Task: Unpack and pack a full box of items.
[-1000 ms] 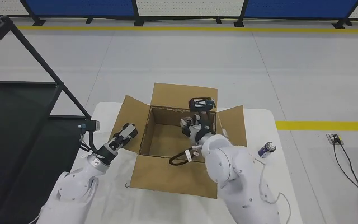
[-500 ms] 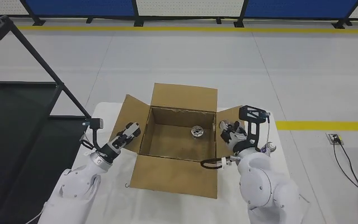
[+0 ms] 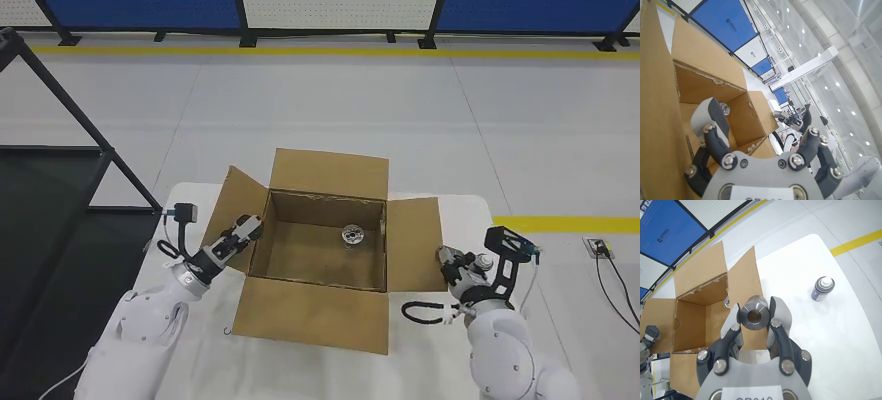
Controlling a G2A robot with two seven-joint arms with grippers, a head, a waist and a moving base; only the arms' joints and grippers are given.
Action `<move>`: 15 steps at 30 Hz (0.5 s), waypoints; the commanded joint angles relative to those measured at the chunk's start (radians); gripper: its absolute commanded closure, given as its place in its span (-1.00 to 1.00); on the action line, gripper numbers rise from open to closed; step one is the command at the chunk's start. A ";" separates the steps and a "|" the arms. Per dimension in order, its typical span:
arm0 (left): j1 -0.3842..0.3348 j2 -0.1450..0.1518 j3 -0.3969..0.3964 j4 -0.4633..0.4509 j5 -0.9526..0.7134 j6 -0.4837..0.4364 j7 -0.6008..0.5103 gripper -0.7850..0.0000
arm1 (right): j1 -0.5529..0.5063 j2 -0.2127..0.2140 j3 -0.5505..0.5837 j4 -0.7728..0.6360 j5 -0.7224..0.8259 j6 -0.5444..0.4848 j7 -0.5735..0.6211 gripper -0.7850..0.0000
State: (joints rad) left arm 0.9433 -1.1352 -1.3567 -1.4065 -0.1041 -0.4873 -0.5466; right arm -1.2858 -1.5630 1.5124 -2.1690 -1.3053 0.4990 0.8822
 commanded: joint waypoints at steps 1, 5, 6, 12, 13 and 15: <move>-0.002 0.000 0.000 0.001 0.002 0.001 -0.001 -1.00 | -0.017 0.002 0.019 0.002 0.017 0.000 0.008 1.00; -0.002 0.001 -0.006 0.005 -0.001 0.001 0.001 -1.00 | -0.030 0.005 0.055 0.030 0.024 0.016 0.029 1.00; -0.001 0.001 -0.007 0.007 -0.002 0.000 0.002 -1.00 | -0.029 0.006 0.062 0.040 0.025 0.019 0.034 1.00; 0.002 0.001 -0.010 0.013 -0.005 -0.005 0.004 -1.00 | -0.016 0.012 0.126 0.103 0.066 0.029 0.068 1.00; 0.003 0.002 -0.010 0.014 -0.005 -0.006 0.004 -1.00 | -0.014 0.014 0.134 0.113 0.074 0.025 0.077 1.00; 0.004 0.001 -0.011 0.014 -0.008 -0.006 0.006 -1.00 | -0.011 0.018 0.154 0.138 0.073 0.021 0.102 1.00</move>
State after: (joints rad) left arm 0.9469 -1.1337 -1.3674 -1.3926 -0.1106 -0.4938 -0.5410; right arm -1.2982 -1.5478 1.6553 -2.0464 -1.2289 0.5215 0.9682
